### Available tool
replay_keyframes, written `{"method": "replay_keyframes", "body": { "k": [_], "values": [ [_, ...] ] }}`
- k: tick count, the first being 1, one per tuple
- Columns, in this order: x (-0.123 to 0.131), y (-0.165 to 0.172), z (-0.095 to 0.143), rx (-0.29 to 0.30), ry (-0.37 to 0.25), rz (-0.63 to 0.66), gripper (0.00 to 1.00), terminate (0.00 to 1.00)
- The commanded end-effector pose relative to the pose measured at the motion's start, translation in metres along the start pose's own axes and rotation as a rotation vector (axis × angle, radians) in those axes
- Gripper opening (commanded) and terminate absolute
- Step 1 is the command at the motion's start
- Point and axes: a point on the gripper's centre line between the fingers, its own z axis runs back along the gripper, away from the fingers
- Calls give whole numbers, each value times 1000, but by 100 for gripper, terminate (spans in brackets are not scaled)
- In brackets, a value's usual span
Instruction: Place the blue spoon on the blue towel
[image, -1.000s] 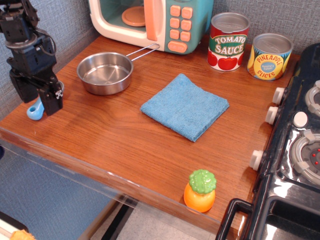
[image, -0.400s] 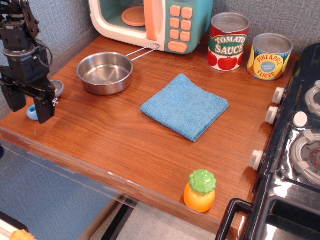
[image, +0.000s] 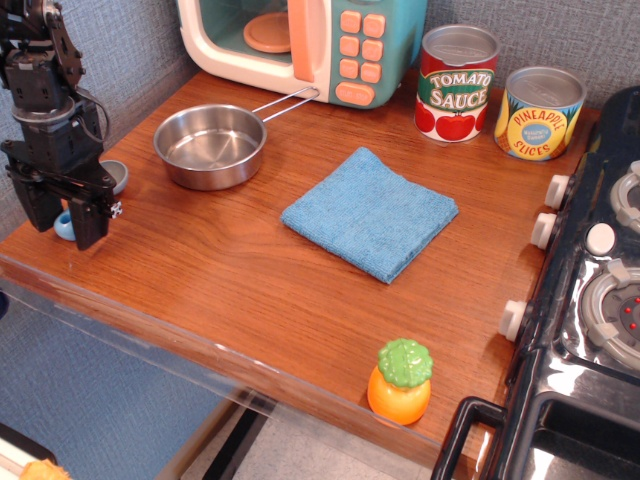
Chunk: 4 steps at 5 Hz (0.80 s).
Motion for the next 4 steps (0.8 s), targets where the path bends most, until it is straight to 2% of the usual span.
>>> {"method": "replay_keyframes", "body": {
  "k": [1, 2, 3, 4],
  "values": [
    [-1, -1, 4, 17, -21, 12, 0, 0],
    [0, -1, 0, 11, -14, 19, 0, 0],
    [-4, -9, 21, 64, -41, 42, 0, 0],
    [-6, -30, 57, 137, -101, 110, 0, 0]
  ]
}}
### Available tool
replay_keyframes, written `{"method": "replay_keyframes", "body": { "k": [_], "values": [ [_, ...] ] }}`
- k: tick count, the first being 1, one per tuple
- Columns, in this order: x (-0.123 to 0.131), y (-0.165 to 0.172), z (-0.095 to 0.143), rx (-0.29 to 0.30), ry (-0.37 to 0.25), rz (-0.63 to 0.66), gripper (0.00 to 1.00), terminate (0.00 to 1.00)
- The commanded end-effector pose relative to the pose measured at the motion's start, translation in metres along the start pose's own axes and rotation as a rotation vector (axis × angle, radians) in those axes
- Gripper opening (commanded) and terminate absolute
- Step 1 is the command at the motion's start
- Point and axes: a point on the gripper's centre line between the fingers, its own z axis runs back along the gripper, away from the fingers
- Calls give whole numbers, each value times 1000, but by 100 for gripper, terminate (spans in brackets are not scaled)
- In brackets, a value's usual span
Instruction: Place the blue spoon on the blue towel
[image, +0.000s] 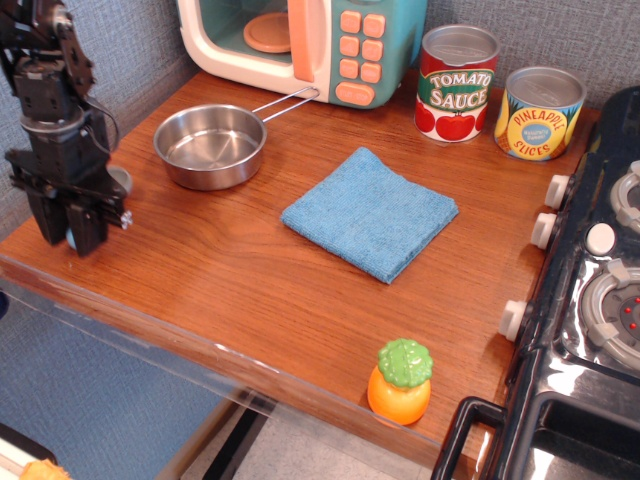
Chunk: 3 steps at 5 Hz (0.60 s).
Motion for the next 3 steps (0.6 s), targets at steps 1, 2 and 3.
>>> {"method": "replay_keyframes", "body": {
  "k": [1, 2, 3],
  "values": [
    [7, -60, 83, 136, -210, -34, 0, 0],
    [31, -110, 92, 67, -272, -261, 0, 0],
    [62, -165, 87, 15, -281, -376, 0, 0]
  ]
}}
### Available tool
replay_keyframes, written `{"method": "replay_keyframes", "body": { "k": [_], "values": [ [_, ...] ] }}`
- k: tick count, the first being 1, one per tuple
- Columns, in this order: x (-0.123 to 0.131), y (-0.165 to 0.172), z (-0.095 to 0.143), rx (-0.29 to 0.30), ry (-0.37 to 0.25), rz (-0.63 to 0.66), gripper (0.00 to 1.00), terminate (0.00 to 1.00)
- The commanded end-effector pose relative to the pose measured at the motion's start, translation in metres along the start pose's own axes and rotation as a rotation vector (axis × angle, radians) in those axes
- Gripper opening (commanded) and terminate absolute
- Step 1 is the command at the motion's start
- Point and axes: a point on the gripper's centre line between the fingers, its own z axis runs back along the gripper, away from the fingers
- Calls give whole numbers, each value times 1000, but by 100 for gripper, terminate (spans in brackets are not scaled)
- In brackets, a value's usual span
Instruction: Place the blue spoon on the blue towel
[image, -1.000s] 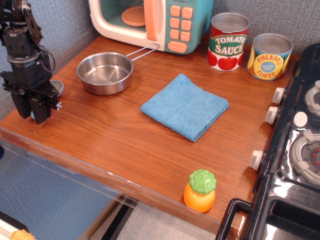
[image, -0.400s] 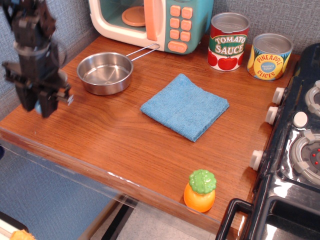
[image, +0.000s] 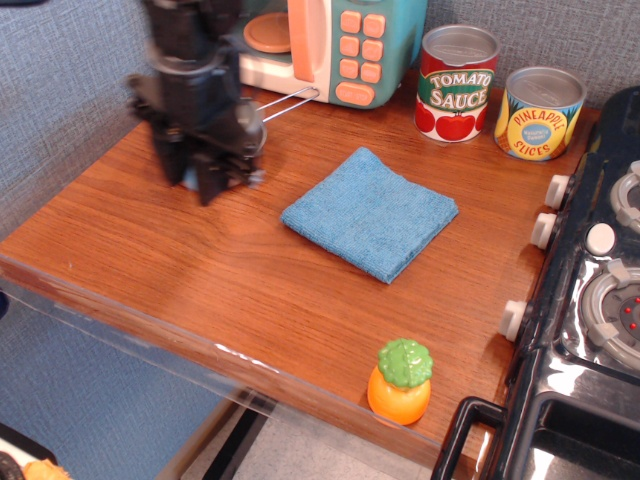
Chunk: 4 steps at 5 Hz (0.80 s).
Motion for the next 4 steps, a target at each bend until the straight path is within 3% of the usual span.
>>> {"method": "replay_keyframes", "body": {
  "k": [1, 3, 4],
  "values": [
    [70, -75, -14, -49, -31, -103, 0, 0],
    [61, -72, -45, -29, 69, -58, 0, 0],
    [54, -66, -44, -17, 76, -46, 0, 0]
  ]
}}
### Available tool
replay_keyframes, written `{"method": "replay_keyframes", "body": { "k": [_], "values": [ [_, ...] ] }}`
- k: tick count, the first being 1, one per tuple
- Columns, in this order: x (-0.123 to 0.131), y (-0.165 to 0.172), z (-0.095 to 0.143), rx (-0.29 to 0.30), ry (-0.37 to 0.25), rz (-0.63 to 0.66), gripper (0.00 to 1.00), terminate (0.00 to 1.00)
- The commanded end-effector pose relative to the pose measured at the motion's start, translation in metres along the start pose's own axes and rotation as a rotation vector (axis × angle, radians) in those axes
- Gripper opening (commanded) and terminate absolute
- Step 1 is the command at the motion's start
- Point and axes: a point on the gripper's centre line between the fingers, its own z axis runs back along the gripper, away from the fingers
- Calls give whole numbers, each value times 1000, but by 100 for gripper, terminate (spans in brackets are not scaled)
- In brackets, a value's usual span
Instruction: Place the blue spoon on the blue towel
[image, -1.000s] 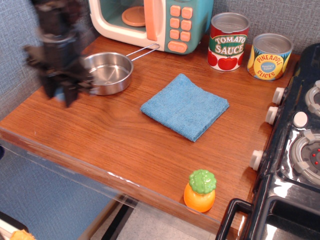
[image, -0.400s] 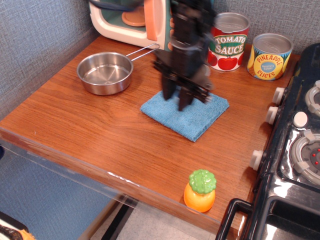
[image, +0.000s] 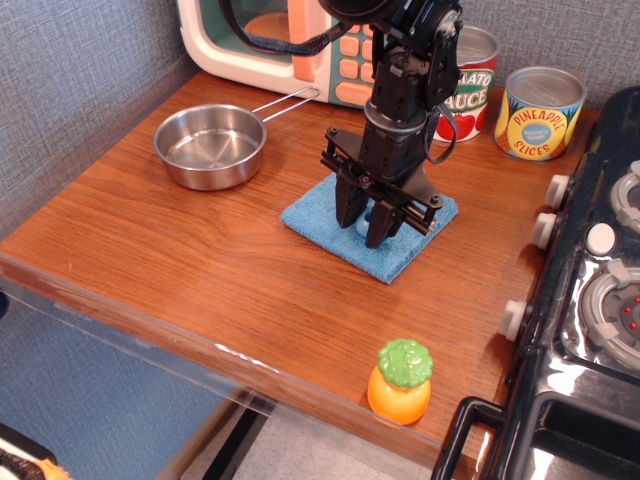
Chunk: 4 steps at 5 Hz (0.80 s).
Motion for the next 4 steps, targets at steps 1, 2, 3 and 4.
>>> {"method": "replay_keyframes", "body": {
  "k": [1, 2, 3, 4],
  "values": [
    [-17, 8, 13, -11, -5, 9, 100, 0],
    [-20, 2, 30, -35, -45, -2, 100, 0],
    [-27, 4, 59, -69, -128, 15, 100, 0],
    [-52, 4, 93, -84, -181, 46, 100, 0]
  ]
}}
